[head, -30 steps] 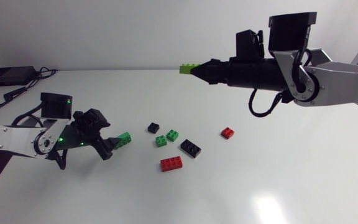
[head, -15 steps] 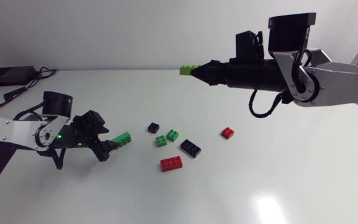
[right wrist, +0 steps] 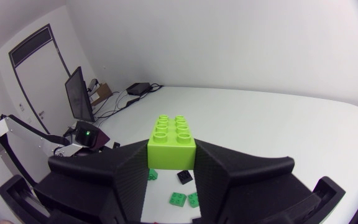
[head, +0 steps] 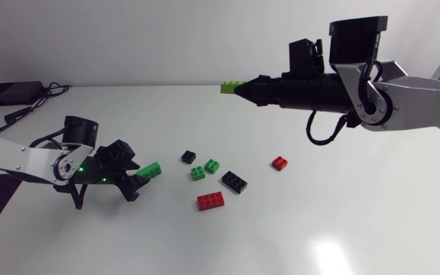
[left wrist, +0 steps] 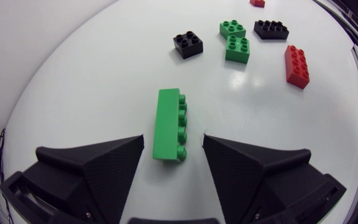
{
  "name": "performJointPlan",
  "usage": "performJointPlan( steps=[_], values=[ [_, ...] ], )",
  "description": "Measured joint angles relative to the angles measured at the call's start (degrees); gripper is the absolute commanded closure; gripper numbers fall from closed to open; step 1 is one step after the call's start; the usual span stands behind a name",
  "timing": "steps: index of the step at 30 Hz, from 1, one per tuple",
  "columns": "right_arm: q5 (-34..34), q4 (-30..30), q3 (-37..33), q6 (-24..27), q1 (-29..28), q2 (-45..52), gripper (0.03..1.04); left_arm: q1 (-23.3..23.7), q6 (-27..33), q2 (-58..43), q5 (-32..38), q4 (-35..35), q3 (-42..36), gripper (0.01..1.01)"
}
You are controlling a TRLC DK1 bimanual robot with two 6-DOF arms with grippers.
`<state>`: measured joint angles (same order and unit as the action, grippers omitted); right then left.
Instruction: Separate the duplo bricks
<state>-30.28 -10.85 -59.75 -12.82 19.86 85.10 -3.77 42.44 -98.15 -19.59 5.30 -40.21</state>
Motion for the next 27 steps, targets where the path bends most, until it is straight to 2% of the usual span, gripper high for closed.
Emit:
performJointPlan(
  steps=[2,27],
  values=[
    [0.0,0.0,0.0,0.0,-0.1,0.0,0.96,0.0,0.0,-0.2,0.0,0.0,-0.1,0.611],
    [-1.3,0.0,0.2,0.0,-0.8,0.0,0.96,-1.9,-1.5,-2.9,1.8,-0.2,-1.8,0.731]
  ],
)
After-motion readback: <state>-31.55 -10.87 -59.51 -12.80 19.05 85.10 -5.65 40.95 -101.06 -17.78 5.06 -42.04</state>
